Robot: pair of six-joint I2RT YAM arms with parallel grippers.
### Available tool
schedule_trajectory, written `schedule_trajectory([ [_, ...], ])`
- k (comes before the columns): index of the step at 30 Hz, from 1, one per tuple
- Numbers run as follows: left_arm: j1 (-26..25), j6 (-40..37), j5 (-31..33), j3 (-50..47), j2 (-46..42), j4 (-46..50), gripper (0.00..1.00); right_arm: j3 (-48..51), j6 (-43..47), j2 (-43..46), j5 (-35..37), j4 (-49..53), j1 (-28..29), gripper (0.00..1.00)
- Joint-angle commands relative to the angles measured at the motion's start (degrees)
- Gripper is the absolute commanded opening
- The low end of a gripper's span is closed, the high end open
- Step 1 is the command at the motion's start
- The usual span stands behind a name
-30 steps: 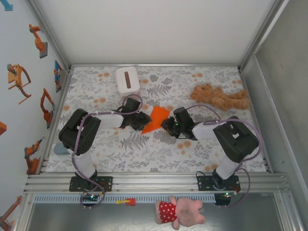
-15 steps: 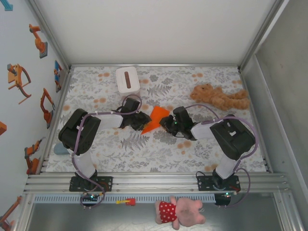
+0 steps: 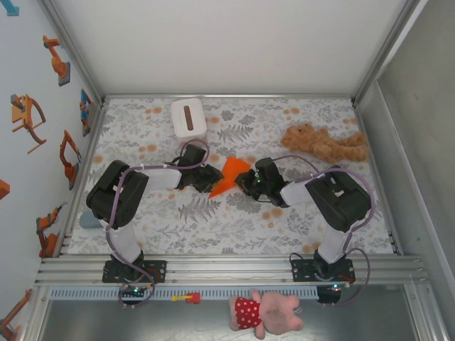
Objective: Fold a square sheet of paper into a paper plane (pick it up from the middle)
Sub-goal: Fold the wing for the fifth time at the center of the table.
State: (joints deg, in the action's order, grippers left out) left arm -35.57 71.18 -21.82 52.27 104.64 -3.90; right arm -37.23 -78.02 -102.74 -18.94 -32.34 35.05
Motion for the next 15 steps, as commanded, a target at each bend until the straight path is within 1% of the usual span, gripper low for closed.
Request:
schedule_trajectory([
  [1,0.23,-0.76,0.38,-1.67,-0.54,3.71,0.30,-1.70,-1.20,-0.84,-0.88,-2.16,-0.64,0.12],
  [5,0.33,-3.37,1.51,-1.34,-3.61,4.10,0.33,-1.45,-1.00,0.21,-0.84,-2.05,-0.75,0.01],
  [9,-0.12,-8.85,4.69,-1.85,-9.10,5.95,0.37,-0.55,-0.90,2.00,-0.50,-2.10,-0.81,0.00],
  [15,-3.21,-22.18,15.32,-2.38,-18.27,13.64,0.49,0.48,-0.83,5.66,-0.20,-1.15,-1.43,0.00],
])
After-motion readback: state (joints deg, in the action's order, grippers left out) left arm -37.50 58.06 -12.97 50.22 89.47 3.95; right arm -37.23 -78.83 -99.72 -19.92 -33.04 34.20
